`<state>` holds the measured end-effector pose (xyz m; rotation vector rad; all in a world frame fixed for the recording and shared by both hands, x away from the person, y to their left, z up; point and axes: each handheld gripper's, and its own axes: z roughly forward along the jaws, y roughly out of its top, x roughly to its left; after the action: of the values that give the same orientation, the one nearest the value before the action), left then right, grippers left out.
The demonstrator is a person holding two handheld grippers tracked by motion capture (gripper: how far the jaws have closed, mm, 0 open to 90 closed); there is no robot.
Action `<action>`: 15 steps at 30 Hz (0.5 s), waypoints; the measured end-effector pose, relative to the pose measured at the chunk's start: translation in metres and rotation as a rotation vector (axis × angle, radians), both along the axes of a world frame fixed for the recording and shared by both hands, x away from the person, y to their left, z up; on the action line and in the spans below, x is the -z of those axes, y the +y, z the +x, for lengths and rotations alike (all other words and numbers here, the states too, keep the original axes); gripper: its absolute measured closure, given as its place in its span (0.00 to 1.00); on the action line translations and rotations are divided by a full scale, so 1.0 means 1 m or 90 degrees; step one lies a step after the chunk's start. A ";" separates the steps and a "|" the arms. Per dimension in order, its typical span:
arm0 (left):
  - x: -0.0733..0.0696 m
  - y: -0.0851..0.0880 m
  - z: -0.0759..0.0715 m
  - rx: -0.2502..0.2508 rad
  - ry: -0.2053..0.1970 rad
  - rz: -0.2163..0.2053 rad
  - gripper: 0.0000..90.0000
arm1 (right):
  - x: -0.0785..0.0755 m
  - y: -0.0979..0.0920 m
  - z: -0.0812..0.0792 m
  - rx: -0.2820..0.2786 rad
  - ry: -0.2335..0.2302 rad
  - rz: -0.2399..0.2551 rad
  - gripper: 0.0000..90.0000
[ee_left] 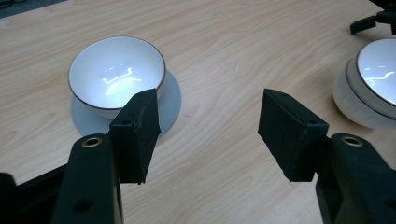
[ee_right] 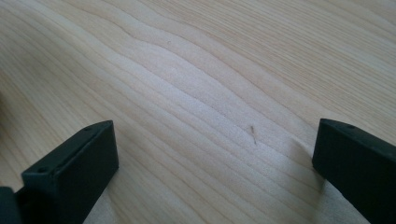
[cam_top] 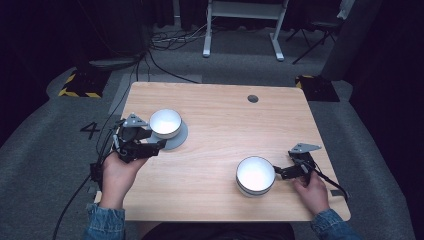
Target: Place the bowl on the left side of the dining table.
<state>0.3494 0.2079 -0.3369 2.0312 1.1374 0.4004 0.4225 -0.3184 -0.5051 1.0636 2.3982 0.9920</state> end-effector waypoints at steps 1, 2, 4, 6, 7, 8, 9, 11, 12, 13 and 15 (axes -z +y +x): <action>0.002 -0.001 -0.003 0.008 0.001 -0.006 0.43 | 0.000 0.000 0.000 0.001 0.001 0.000 0.01; 0.004 -0.002 -0.006 0.012 -0.003 -0.007 0.43 | 0.000 0.000 0.000 0.001 0.000 0.000 0.01; 0.008 -0.005 -0.010 0.029 -0.002 -0.004 0.43 | 0.000 0.000 0.000 0.000 0.000 0.000 0.01; 0.011 -0.009 -0.013 0.042 -0.004 0.004 0.42 | 0.000 0.000 0.000 0.000 0.000 0.000 0.01; 0.013 -0.011 -0.015 0.048 -0.001 0.001 0.42 | 0.000 0.000 0.000 0.001 0.000 0.000 0.01; 0.014 -0.013 -0.017 0.056 -0.003 0.004 0.42 | 0.000 0.000 0.000 0.001 0.001 0.000 0.01; 0.016 -0.015 -0.018 0.064 -0.004 0.002 0.42 | 0.000 0.000 0.000 0.001 0.001 0.000 0.01; 0.020 -0.018 -0.021 0.075 -0.005 0.007 0.42 | 0.000 0.000 0.000 0.000 0.000 0.000 0.01; 0.022 -0.019 -0.022 0.079 -0.003 0.012 0.42 | 0.000 0.000 0.000 0.000 0.000 0.000 0.01; 0.025 -0.020 -0.023 0.075 -0.004 0.022 0.42 | 0.000 0.000 0.000 0.000 0.000 0.000 0.01; 0.029 -0.021 -0.024 0.077 0.003 0.032 0.42 | 0.000 0.000 0.000 0.001 0.001 0.000 0.01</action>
<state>0.3253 0.1866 -0.3663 2.1329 1.0094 0.3670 0.4224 -0.3184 -0.5051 1.0659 2.3980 0.9917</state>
